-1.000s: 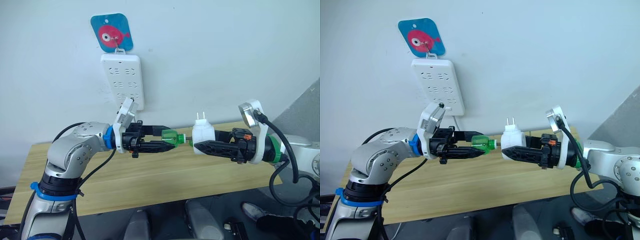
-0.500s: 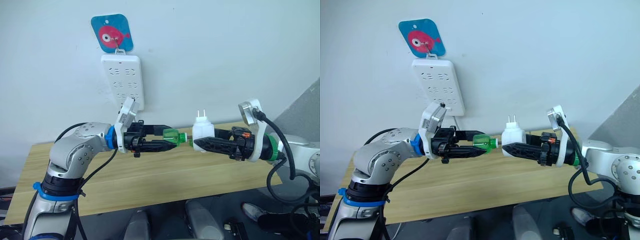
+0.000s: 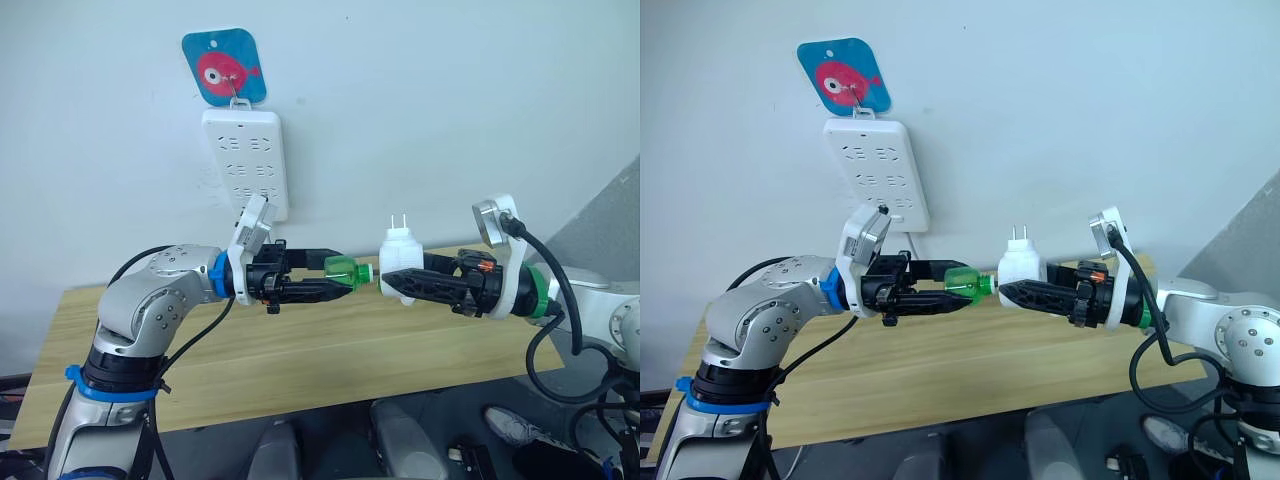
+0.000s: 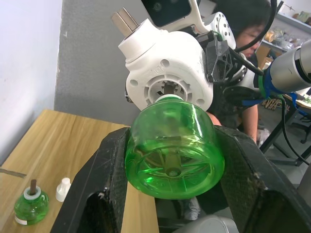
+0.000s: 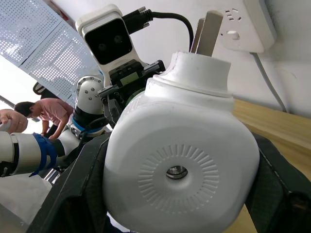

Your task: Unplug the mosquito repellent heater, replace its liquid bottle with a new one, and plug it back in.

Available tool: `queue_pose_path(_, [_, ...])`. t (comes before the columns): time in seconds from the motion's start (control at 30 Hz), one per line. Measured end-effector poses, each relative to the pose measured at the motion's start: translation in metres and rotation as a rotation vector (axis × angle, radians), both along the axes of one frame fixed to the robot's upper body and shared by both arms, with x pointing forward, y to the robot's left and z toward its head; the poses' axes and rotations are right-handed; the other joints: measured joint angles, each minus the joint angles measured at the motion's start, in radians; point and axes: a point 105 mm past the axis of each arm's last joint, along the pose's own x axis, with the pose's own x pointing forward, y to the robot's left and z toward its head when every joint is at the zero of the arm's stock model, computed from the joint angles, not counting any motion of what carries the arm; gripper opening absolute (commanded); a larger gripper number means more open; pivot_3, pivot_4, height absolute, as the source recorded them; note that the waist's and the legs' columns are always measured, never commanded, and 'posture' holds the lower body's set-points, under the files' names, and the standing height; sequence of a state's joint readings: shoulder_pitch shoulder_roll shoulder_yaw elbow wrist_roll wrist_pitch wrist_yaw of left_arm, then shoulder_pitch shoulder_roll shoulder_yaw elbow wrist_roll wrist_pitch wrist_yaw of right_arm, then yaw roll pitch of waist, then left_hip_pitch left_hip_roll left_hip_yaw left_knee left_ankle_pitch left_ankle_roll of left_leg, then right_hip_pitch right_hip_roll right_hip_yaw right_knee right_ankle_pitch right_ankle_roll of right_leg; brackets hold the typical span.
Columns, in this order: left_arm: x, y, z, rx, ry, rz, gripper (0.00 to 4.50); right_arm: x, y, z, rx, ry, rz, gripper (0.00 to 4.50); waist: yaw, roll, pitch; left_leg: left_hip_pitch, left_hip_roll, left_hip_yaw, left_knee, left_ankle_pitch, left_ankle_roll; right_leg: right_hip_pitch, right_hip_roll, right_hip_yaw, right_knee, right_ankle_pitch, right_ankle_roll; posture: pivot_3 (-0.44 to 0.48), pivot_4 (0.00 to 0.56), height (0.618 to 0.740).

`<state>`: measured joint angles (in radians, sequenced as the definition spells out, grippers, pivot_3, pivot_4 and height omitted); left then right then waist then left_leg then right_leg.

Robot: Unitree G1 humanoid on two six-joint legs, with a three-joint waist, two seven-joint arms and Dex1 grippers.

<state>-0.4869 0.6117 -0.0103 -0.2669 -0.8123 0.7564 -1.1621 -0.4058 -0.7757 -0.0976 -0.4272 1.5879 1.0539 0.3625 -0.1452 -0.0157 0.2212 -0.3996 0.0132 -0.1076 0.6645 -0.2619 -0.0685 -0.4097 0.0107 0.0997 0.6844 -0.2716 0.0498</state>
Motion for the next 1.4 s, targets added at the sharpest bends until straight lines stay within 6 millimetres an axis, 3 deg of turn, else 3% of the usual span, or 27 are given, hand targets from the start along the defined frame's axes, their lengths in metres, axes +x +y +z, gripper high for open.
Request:
queue_pose_path(0.63, [-0.003,0.003,0.007,0.018,-0.001,-0.062,2.25,-0.011,0.001,0.002,-0.005,0.012,0.067,3.15,0.000,0.000,0.000,0.000,0.000,0.000,0.000,0.000,0.000,0.000,0.000,0.000,0.000,0.000,0.000,-0.191,0.147,0.734])
queue_pose_path(0.93, [-0.003,0.007,0.009,0.018,0.094,-0.076,2.25,-0.009,0.005,0.004,0.014,-0.010,0.061,3.15,-0.001,0.000,0.000,0.000,0.000,0.000,0.000,0.000,0.000,0.000,0.000,0.000,0.000,0.000,0.000,-0.194,0.149,0.734])
queue_pose_path(1.4, [-0.005,0.008,0.008,0.017,0.097,-0.077,2.25,-0.008,0.005,0.004,0.023,0.004,0.065,3.15,0.000,0.000,0.000,0.000,0.000,0.000,0.000,0.000,0.000,0.000,0.000,0.000,0.000,0.000,0.000,-0.190,0.144,0.734])
